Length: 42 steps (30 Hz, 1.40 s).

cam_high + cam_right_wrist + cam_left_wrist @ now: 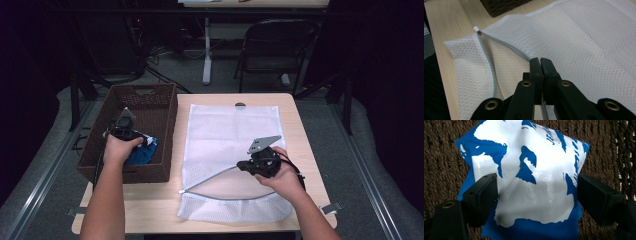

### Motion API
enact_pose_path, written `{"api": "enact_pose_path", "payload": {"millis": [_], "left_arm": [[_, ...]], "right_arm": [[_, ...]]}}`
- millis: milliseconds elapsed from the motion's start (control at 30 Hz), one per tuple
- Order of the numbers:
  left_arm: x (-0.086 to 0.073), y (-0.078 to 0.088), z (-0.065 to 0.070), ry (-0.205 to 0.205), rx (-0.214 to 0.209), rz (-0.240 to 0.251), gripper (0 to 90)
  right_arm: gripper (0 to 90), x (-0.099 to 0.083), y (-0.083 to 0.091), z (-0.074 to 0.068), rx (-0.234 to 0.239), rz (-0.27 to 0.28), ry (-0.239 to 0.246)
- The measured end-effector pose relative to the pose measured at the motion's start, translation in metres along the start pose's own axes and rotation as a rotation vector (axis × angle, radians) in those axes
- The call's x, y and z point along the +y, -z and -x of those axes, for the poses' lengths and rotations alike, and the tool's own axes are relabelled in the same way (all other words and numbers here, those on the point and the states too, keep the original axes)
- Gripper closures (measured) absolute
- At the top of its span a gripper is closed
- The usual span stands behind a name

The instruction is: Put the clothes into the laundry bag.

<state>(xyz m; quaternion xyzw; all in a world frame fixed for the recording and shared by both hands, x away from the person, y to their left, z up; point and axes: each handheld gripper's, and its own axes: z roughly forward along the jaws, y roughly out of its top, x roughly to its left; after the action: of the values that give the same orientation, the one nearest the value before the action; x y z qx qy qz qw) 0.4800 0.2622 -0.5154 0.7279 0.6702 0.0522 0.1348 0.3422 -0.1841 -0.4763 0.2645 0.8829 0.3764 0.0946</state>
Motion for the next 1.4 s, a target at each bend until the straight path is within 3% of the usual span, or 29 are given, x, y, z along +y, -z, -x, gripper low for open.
{"api": "enact_pose_path", "payload": {"millis": [600, 1167, 1400], "left_arm": [[0.005, -0.011, 0.004, -0.030, 0.030, -0.058, 15.5], [0.006, -0.019, 0.001, -0.012, 0.055, -0.090, 14.9], [0.006, -0.022, 0.001, -0.012, 0.084, -0.097, 14.9]], "right_arm": [[88.4, 0.000, 0.000, 0.000, -0.001, 0.000, 0.002], [88.4, -0.001, 0.000, 0.000, 0.000, 0.002, -0.002], [88.3, -0.002, 0.001, 0.001, -0.004, 0.003, -0.004]]}}
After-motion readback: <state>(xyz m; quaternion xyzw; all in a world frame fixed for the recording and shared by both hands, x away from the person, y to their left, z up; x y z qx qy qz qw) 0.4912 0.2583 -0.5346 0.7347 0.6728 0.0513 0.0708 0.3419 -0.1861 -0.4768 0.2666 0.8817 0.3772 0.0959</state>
